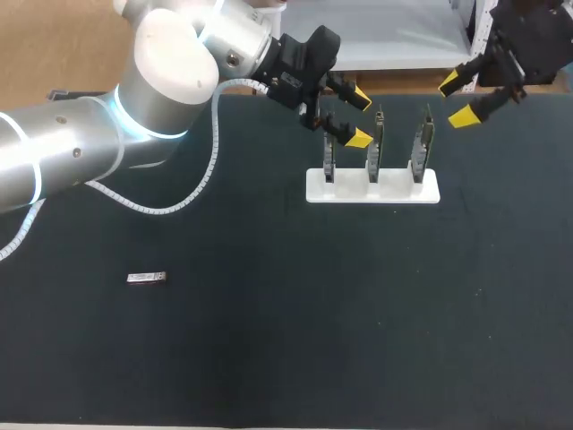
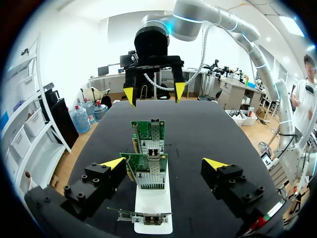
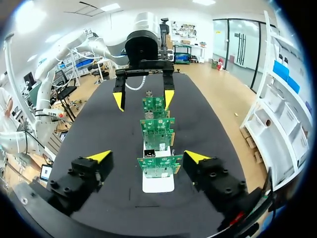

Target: Pick up the optical module with the left hand, and insert it into the network port with the right hand.

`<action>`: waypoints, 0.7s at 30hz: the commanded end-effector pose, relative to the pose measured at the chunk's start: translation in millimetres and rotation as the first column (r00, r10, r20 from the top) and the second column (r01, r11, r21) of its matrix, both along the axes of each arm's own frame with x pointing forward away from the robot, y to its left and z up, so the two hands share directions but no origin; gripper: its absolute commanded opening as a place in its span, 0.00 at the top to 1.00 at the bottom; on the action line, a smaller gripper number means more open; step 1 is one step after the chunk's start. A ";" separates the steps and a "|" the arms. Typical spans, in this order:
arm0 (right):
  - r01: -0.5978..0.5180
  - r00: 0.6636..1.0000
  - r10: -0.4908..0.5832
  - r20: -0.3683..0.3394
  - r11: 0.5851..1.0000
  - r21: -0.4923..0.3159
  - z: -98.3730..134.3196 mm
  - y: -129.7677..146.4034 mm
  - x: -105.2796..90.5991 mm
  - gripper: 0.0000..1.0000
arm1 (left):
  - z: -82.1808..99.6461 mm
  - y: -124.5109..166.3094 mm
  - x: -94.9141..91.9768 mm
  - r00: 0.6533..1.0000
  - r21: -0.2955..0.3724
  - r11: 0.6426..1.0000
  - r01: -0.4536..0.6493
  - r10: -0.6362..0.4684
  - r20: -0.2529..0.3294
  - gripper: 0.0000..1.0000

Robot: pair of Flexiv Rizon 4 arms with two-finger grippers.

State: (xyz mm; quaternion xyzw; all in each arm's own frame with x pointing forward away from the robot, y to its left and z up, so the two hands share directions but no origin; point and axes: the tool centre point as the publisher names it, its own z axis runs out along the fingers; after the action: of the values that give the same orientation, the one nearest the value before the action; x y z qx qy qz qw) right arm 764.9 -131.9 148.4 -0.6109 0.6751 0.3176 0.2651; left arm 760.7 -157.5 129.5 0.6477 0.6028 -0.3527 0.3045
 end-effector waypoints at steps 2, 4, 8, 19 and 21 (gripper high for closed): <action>0.003 1.000 -0.003 0.002 1.000 -0.001 0.0 0.5 -1.0 0.00 | 0.5 -1.0 1.8 1.000 0.005 1.000 0.002 -0.002 -0.003 0.00; 0.003 1.000 -0.003 0.002 1.000 -0.001 0.0 0.5 -1.0 0.00 | 0.5 -1.0 1.8 1.000 0.005 1.000 0.002 -0.002 -0.003 0.00; 0.003 1.000 -0.003 0.002 1.000 -0.001 0.0 0.5 -1.0 0.00 | 2.8 0.2 0.8 1.000 -0.012 1.000 0.013 -0.013 0.002 0.00; 0.003 1.000 -0.003 0.002 1.000 -0.001 0.0 0.5 -1.0 0.00 | 44.6 19.0 -5.1 0.994 -0.037 0.999 0.038 -0.034 0.107 0.00; 0.003 1.000 -0.003 0.002 1.000 -0.001 0.0 0.5 -1.0 0.00 | 57.1 29.6 -8.7 0.987 -0.020 0.998 0.055 -0.051 0.155 0.00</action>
State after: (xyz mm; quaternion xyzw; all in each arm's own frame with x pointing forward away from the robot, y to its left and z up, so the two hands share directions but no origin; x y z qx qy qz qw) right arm 764.9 -132.0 148.3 -0.6109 0.6750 0.3176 0.2651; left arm 768.8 -145.9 168.6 0.6796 0.5555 -0.3346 0.3430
